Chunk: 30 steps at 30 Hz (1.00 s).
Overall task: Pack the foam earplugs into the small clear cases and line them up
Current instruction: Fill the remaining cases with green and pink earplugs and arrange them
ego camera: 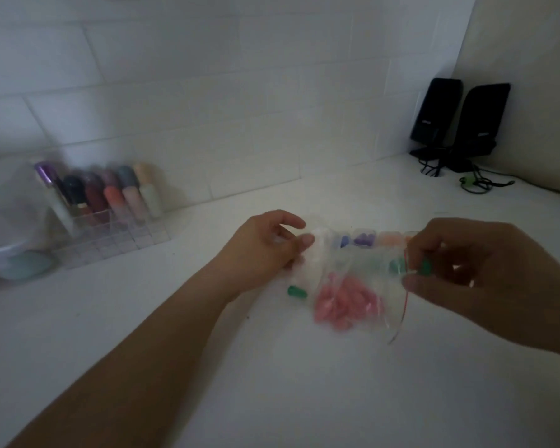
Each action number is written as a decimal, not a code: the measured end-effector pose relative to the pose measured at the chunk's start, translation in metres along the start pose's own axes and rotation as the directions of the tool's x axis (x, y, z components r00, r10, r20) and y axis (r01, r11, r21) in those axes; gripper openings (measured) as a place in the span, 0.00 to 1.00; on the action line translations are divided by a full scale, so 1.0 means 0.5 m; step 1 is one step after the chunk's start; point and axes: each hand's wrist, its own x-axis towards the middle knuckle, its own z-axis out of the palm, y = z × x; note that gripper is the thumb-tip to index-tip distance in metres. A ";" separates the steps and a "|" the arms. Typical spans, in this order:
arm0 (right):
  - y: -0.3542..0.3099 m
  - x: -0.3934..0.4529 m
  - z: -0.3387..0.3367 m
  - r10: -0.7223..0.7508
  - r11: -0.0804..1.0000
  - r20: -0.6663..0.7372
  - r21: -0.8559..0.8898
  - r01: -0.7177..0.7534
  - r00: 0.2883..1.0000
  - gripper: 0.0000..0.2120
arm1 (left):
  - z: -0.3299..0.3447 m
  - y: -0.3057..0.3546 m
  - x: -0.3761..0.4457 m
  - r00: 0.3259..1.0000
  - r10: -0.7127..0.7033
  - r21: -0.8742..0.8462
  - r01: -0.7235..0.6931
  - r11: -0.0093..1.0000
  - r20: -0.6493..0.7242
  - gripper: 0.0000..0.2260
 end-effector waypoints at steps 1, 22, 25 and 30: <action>0.002 0.001 -0.001 0.018 0.999 -0.028 0.050 -0.016 0.999 0.07 | -0.005 0.000 0.002 0.996 0.046 0.090 -0.039 0.995 -0.074 0.09; -0.064 0.019 0.109 -0.088 0.995 -0.286 -0.074 0.069 0.954 0.06 | 0.074 0.072 -0.070 0.945 0.262 -0.742 -0.031 0.670 0.197 0.17; -0.062 0.024 0.116 -0.110 0.971 -0.277 -0.236 0.044 0.954 0.08 | 0.083 0.074 -0.074 0.941 0.249 -0.782 0.025 0.622 0.228 0.17; -0.053 0.023 0.126 -0.205 0.897 -0.216 -0.431 0.095 0.954 0.10 | 0.086 0.070 -0.072 0.942 0.223 -0.829 0.091 0.551 0.251 0.18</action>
